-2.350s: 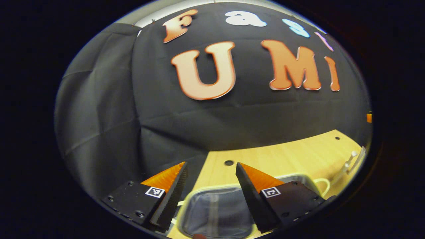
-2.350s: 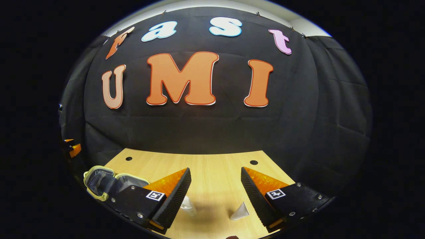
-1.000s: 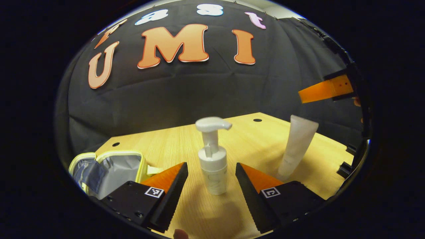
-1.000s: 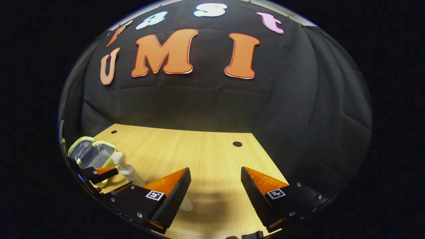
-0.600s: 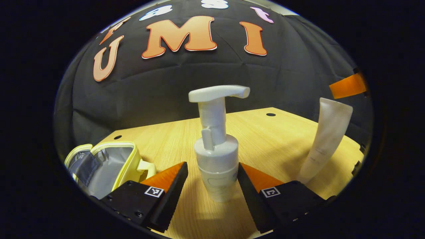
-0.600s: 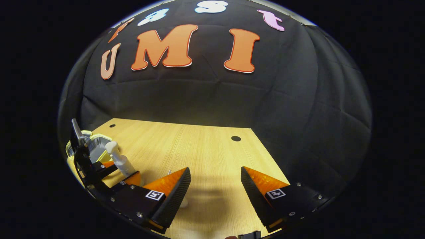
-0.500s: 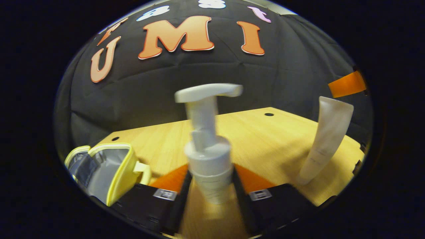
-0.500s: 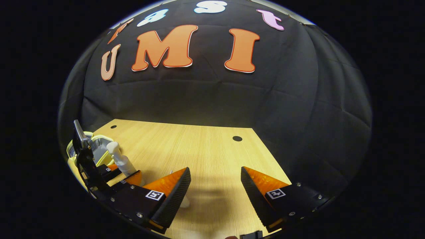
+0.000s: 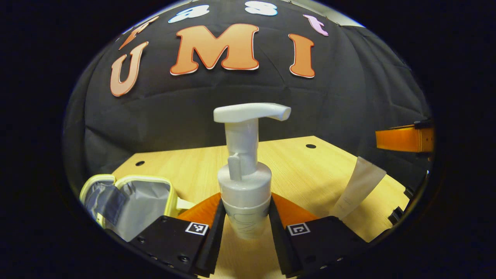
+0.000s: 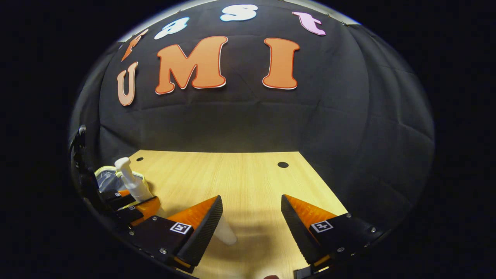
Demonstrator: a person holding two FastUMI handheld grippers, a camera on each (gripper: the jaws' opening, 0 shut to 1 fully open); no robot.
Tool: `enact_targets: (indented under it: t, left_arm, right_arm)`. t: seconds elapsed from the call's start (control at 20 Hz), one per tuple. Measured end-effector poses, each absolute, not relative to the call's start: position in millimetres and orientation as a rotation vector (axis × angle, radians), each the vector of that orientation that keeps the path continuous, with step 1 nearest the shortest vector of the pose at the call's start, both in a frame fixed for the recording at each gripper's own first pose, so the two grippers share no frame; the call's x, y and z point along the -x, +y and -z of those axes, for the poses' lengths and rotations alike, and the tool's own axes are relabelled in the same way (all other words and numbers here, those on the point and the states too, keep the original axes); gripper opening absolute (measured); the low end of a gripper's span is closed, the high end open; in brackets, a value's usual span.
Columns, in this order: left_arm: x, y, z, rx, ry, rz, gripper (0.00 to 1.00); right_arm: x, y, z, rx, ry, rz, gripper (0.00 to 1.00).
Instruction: First open the suitcase, pack the skin care products into it, and then close the suitcase.
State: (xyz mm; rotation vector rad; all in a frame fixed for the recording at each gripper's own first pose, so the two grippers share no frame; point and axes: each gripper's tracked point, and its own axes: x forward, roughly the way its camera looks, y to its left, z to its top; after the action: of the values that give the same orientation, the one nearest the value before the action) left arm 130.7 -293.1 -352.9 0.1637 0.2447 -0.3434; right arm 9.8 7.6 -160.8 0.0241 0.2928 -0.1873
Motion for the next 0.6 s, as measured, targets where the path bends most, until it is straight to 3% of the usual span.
enact_targets:
  t: [0.3, 0.6]
  left_arm:
    - [-104, -244, 302, -0.115, 0.286, 0.346, 0.60]
    - [-88, -184, 287, -0.145, 0.312, 0.294, 0.59]
  right_arm:
    - [-15, 44, 181, 0.002, 0.301, 0.153, 0.96]
    - [-19, 50, 258, -0.012, 0.444, 0.155, 0.96]
